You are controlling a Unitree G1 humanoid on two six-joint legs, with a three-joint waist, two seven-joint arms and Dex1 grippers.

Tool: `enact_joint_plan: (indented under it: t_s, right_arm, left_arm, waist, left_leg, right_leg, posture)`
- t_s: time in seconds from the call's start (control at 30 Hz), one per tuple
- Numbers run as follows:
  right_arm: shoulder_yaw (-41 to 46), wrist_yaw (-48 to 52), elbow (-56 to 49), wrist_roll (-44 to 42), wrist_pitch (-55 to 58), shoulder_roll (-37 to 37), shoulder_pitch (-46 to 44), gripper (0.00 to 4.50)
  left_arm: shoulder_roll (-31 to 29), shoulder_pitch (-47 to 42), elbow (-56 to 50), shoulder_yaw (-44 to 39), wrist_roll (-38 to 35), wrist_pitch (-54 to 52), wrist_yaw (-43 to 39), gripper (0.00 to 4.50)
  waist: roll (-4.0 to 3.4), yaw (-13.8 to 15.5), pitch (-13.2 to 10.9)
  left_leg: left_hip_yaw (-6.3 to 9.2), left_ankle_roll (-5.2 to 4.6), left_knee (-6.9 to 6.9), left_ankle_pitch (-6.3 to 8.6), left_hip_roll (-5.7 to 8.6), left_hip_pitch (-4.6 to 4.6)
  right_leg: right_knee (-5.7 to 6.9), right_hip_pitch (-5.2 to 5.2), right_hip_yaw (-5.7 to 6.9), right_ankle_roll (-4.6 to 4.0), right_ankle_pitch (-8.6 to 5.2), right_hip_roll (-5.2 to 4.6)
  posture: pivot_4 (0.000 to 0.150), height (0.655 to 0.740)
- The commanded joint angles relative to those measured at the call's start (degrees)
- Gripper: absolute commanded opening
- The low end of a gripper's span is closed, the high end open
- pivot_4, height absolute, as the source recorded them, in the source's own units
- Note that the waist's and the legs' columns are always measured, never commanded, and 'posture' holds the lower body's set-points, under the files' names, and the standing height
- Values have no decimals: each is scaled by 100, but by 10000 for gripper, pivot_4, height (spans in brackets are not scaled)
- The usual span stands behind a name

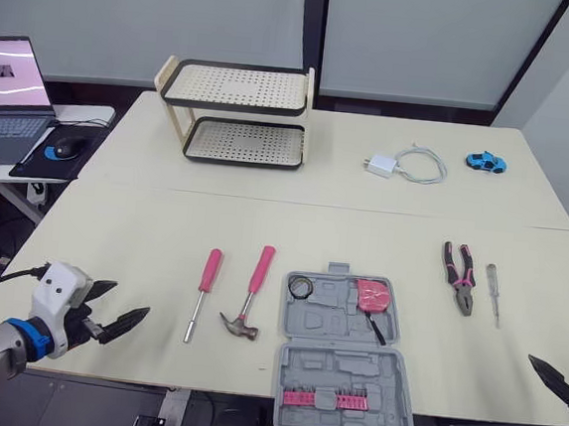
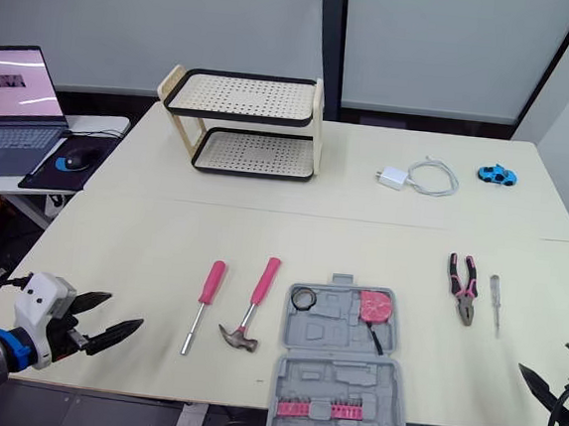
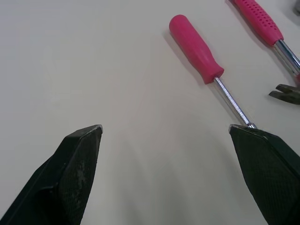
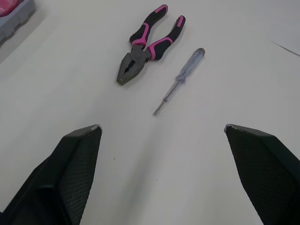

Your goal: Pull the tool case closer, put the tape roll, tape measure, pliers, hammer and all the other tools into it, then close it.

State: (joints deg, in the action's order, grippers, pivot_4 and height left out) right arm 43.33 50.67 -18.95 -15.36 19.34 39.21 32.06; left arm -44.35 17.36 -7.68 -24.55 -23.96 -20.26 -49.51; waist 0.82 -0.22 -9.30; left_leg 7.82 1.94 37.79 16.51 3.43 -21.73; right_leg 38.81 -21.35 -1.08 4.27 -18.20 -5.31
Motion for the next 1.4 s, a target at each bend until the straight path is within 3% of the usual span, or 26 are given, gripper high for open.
enact_joint_plan:
  t_s: [0.03,0.43,0.93,1.17,1.4]
  right_arm:
    - [155,-34,-40,-92,-73,78,21,44811]
    - [133,81,52,-142,35,360,-93,44811]
    - [-47,178,-51,-245,111,530,-160,44811]
    - [-617,-466,-574,-157,459,143,-418,44811]
    - [-1697,-1857,-923,351,1086,-539,-1139,44811]
  left_arm:
    - [-56,-2,-636,-193,-196,-459,213,45000]
    - [173,396,-1331,-311,-552,-1339,435,45000]
    - [220,948,-1125,-114,-301,-732,18,45000]
    - [-329,282,-1038,283,-253,-106,-927,45000]
    - [-321,-977,-1336,1275,-498,94,-1625,45000]
  waist:
    - [0,4,0]
    - [-4,-9,2]
    - [-4,11,3]
    - [1,22,5]
    - [-8,6,7]
  left_leg:
    - [-1,0,0,0,0,0]
    - [-9,0,0,0,0,1]
    - [-8,0,1,1,1,-1]
    - [-5,0,1,1,0,-1]
    - [-4,1,0,0,1,-1]
  right_leg:
    - [0,0,-1,0,0,0]
    - [-1,0,-5,0,0,1]
    - [-12,5,-1,-2,-1,0]
    - [-14,7,3,-3,0,1]
    - [-10,3,2,-7,3,3]
  posture:
    - [1500,7400]
    - [1500,7400]
    - [1500,7400]
    - [1500,7400]
    - [1500,7400]
